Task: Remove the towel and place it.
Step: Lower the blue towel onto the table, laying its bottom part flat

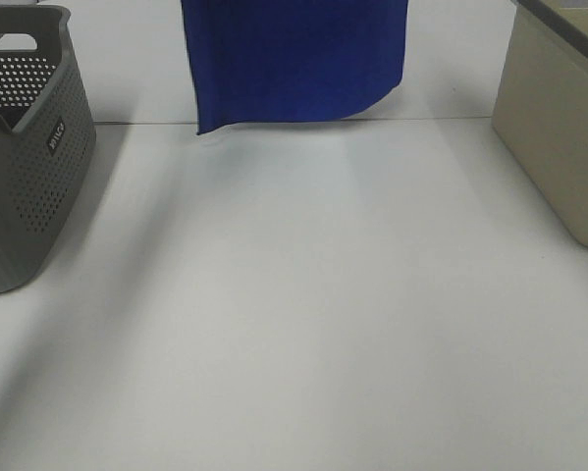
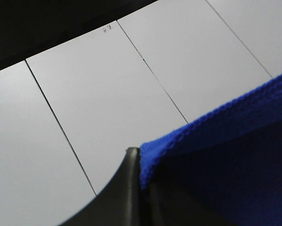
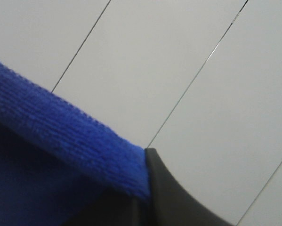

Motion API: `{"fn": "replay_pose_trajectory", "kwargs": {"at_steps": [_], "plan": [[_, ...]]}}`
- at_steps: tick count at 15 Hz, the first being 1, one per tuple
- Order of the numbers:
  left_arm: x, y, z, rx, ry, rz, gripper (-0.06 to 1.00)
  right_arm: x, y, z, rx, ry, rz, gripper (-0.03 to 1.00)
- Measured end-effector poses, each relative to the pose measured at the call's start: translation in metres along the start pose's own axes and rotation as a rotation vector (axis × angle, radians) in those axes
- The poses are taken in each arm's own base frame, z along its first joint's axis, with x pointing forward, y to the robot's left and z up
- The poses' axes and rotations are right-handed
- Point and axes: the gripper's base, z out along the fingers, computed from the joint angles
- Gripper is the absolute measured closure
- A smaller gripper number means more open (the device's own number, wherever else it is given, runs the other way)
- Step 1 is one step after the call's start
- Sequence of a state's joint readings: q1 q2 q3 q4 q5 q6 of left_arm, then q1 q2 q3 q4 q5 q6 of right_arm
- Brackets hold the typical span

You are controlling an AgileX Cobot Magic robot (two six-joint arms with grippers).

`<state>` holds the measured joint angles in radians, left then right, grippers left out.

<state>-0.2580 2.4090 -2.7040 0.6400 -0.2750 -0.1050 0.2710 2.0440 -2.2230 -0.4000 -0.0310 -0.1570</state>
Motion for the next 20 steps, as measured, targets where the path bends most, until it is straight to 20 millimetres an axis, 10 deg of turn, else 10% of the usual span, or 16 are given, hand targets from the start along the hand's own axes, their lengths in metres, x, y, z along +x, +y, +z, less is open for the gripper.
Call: {"fn": "replay_pose_trajectory", "kwargs": {"at_steps": [20], "plan": [[0.008, -0.004, 0.0, 0.027, 0.054, 0.11, 0.94, 0.018, 0.009, 0.005, -0.018, 0.057, 0.03, 0.95]]}}
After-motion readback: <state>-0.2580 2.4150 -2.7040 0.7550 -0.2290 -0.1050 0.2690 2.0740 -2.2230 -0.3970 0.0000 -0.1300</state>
